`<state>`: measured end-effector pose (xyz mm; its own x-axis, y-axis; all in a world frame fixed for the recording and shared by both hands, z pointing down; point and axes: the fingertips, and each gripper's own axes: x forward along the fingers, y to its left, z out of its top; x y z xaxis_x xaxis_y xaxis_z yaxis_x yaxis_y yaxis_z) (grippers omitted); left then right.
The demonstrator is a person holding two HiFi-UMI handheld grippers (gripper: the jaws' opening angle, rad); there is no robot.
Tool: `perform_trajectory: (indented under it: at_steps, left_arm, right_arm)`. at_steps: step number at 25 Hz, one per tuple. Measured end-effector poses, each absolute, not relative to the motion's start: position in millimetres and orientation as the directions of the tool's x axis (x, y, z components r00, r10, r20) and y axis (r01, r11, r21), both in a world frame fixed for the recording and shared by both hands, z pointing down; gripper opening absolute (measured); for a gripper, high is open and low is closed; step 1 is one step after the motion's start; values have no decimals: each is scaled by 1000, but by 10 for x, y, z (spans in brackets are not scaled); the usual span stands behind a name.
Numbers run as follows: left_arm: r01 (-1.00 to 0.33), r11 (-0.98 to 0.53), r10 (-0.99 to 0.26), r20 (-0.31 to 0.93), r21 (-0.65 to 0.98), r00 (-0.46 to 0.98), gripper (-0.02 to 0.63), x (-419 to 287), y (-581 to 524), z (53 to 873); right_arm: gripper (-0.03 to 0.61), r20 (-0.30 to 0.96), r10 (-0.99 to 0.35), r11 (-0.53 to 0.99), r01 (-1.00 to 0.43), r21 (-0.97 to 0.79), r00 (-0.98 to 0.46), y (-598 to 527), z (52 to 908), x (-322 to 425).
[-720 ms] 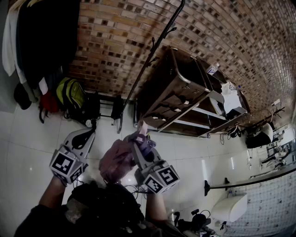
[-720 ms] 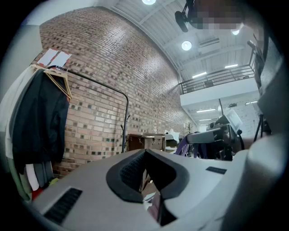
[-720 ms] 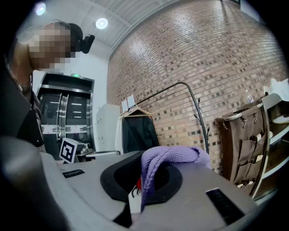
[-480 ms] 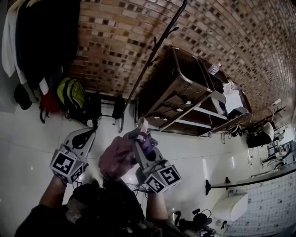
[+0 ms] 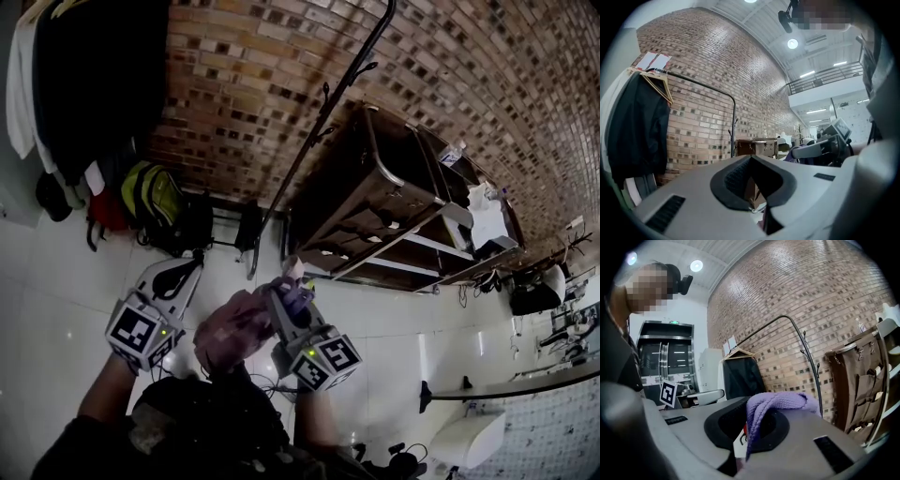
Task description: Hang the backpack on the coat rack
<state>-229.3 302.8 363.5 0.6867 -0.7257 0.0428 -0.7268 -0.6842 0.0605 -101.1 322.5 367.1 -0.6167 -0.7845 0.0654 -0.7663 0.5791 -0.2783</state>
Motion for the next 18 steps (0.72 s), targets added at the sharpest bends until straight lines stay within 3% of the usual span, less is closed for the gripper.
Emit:
perform_trajectory:
  at_steps: [18]
  left_arm:
    - [-771,-636,-769,48,29,637,40,-1286,1568,3482]
  right_arm:
    - [5,48,-737,643,-722,-254,-674,1561,3596,35]
